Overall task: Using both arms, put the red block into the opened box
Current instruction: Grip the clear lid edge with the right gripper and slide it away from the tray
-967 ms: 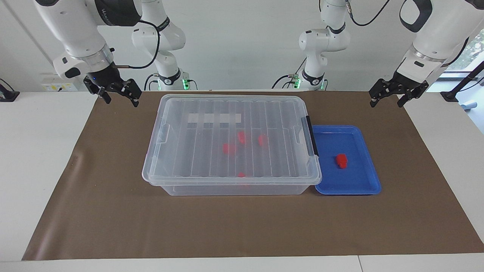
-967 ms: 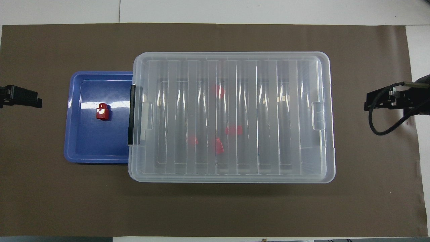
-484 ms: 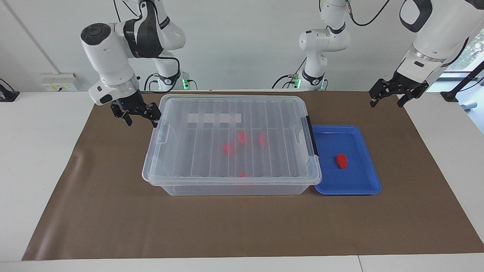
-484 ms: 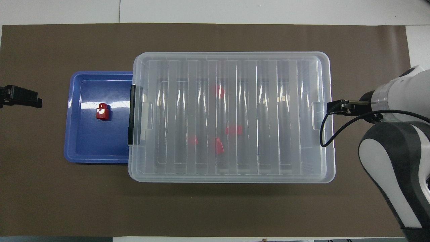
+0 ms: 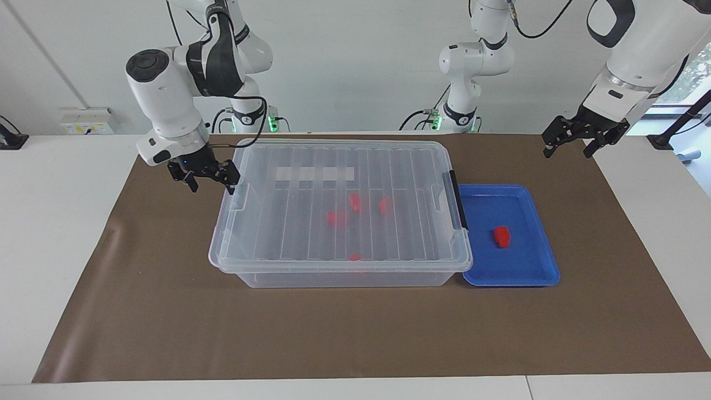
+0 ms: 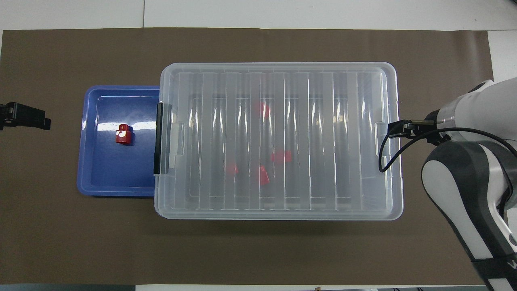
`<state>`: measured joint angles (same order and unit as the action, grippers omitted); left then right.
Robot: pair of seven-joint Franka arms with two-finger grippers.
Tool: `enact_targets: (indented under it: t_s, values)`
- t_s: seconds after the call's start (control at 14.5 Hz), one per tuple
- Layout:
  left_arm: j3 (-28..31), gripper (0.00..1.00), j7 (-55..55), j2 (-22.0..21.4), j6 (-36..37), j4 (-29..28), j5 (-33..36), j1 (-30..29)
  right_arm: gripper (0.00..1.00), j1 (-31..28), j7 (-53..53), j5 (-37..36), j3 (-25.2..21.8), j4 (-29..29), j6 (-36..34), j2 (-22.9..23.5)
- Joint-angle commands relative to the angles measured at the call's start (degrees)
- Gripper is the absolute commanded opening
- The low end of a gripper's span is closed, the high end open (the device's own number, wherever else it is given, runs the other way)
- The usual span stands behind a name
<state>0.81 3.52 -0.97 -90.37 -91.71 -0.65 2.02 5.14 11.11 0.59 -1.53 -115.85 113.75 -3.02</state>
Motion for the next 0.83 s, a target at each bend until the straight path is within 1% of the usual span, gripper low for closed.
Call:
enact_targets:
  t_s: [0.0, 0.35, 0.48, 0.76]
  values:
    - [0.0, 1.0, 0.2, -1.6, -0.8, -1.8, 1.3, 0.0, 1.0, -0.5, 0.0, 0.7, 0.1, -2.5, 2.9, -0.2]
    - [0.0, 1.0, 0.1, -1.6, -0.7, -1.8, 1.3, 0.0, 1.0, -1.6, -1.1, 0.7, 0.1, -4.0, 4.0, -0.5]
    - [0.0, 1.0, 0.2, -1.6, -0.6, -1.8, 1.3, 0.0, 1.0, -2.2, -3.3, 0.7, 0.0, -4.1, 4.9, -0.5]
    - [-0.1, 1.0, 0.1, -1.7, 0.4, -1.8, 1.3, 0.4, 1.0, -5.6, -9.0, 0.7, 0.0, -4.7, 5.9, -0.2]
